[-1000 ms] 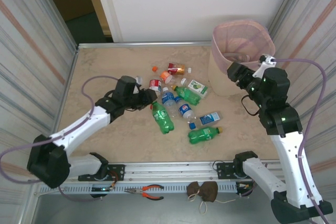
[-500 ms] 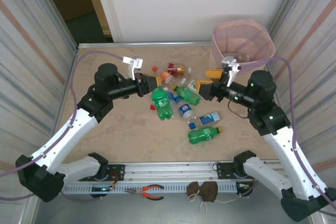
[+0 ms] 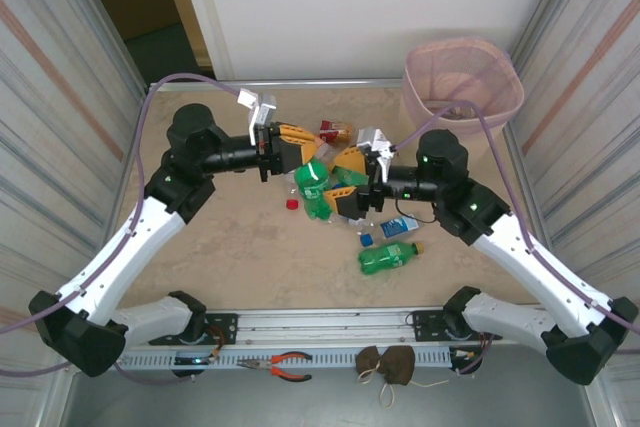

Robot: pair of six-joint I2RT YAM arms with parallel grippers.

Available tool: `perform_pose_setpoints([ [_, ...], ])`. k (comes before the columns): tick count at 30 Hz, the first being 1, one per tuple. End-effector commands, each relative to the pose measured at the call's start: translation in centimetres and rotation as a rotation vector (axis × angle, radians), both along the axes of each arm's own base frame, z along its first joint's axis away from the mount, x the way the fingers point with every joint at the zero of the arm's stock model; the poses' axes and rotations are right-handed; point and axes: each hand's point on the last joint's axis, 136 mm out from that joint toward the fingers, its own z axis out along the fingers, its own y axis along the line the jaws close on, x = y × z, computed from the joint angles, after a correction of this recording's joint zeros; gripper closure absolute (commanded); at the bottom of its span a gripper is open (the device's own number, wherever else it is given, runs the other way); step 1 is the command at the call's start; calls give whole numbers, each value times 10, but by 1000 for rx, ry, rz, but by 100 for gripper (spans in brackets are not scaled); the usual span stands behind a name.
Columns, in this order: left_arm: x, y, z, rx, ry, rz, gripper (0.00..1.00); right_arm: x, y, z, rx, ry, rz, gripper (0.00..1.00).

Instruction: Put the plastic bottles in the bin

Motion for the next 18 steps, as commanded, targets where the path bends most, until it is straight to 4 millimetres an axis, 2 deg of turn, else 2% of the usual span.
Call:
perform_pose_setpoints([
  [1, -20, 2, 29, -55, -136, -77, 82, -7, 12, 20, 32, -61, 60, 16],
  [8, -29, 0, 34, -63, -171, -104, 82, -6, 28, 21, 43, -39, 92, 19],
  [18, -28, 0, 37, -58, -185, -103, 82, -7, 34, 13, 22, -17, 97, 28],
])
